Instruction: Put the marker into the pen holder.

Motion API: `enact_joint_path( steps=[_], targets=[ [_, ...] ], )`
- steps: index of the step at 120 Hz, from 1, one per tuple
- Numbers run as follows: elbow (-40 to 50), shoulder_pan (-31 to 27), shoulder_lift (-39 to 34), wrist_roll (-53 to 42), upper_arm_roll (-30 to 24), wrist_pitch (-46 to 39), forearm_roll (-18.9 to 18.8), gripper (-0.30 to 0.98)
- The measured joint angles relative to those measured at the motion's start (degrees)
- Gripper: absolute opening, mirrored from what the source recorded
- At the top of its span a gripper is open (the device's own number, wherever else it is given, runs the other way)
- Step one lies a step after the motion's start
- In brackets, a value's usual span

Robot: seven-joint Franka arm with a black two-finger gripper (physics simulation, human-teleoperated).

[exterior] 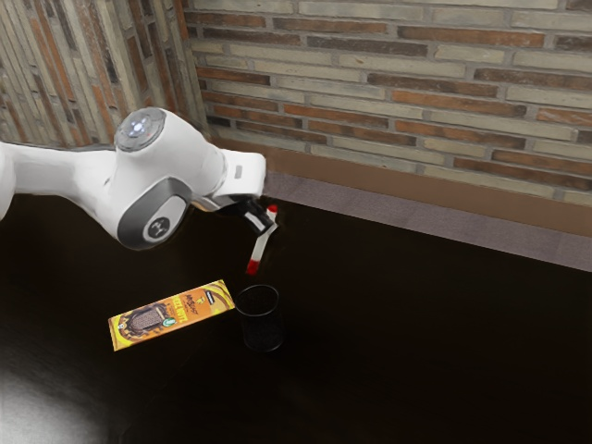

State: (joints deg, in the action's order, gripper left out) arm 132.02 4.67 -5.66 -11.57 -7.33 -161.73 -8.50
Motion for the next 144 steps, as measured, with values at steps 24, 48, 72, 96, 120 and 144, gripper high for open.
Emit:
enact_joint_path(
  steps=[24,48,72,96,120,144],
  targets=[
    [3.74,-7.75,-1.86,5.08,-0.51,-3.80,0.55,-0.10],
    [4.27,-7.52,-0.29,9.38,-2.22,-5.25,0.66,-0.10],
    [4.95,-7.27,-0.04,13.39,-3.73,-5.73,0.66,-0.08],
    [6.06,-7.46,0.21,16.82,-4.66,-5.80,0.69,-0.06],
    [7.11,-7.34,-0.09,19.73,-5.11,-5.31,0.64,0.03],
    [6.91,-7.17,-0.84,21.73,-5.30,-3.20,0.45,0.41]
  ],
)
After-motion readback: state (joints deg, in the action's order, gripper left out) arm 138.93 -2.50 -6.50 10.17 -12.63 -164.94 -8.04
